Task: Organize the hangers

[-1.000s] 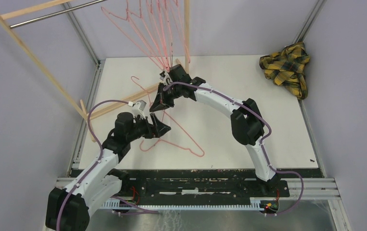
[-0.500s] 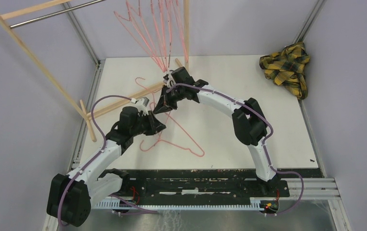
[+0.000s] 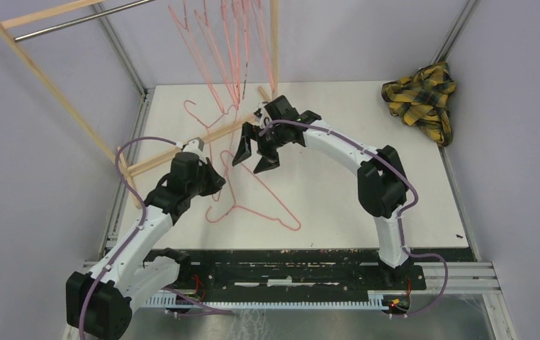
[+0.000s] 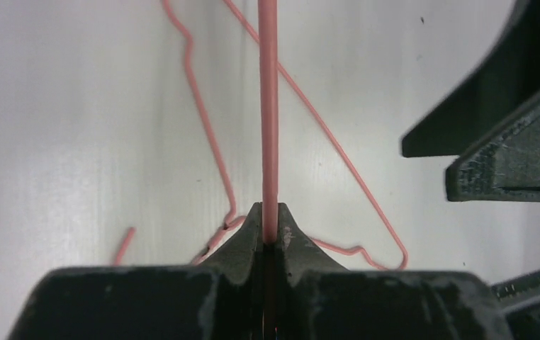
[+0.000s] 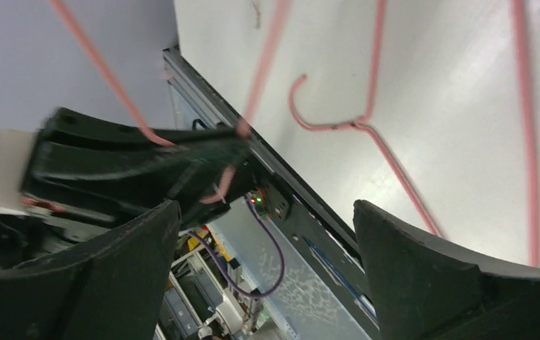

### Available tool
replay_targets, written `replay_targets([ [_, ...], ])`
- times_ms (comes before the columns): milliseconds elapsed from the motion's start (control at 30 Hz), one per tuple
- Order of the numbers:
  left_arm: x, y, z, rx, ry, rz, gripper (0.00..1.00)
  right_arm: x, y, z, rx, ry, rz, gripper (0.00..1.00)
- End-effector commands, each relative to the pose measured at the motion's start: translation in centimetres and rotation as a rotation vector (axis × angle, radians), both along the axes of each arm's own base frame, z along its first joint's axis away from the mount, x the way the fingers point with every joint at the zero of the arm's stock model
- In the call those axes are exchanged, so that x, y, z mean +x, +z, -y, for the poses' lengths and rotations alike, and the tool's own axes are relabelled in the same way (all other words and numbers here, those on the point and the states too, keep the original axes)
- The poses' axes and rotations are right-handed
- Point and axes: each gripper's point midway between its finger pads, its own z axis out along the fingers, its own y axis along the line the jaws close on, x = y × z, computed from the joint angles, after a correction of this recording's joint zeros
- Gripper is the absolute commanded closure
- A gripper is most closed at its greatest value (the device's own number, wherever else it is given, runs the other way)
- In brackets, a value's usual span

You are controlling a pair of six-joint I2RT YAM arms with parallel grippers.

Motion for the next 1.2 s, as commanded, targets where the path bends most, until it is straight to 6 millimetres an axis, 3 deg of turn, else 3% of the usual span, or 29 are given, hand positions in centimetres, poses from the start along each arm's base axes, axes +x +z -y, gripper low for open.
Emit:
replay_targets([
  [0,0.6,4.0,-5.7,0.196,0.242,0.05,0.97,0.6,1.3,6.1,-0.108,-0.041,0.084,0.0],
  [200,0.4,8.5,-11.5,0.411,0.458,0.112,0.97,-1.0,-0.2,10.1,-0.249,0.024,0.122,0.0],
  [433,2.9,17.3,-15.2,0.611,0.608,0.278,0.97,-1.6,-1.4,11.0,-0.289,0.047,0.121,0.0],
  [733,8.5,23.5,-14.5,0.695,0.61,0.411,0.97,-1.0,-1.6,11.1,-0.294,0.05,0.112,0.0],
  [1033,8.6,26.2,-14.5,0.674,0.651,0.509,0.97,0.0,-2.0,11.9,-0.299,0.021,0.1,0.0],
  [1167,8.0,26.3,-14.6,0.68,0.66,0.533,0.97,0.1,-2.3,11.8,-0.296,0.024,0.089,0.0],
])
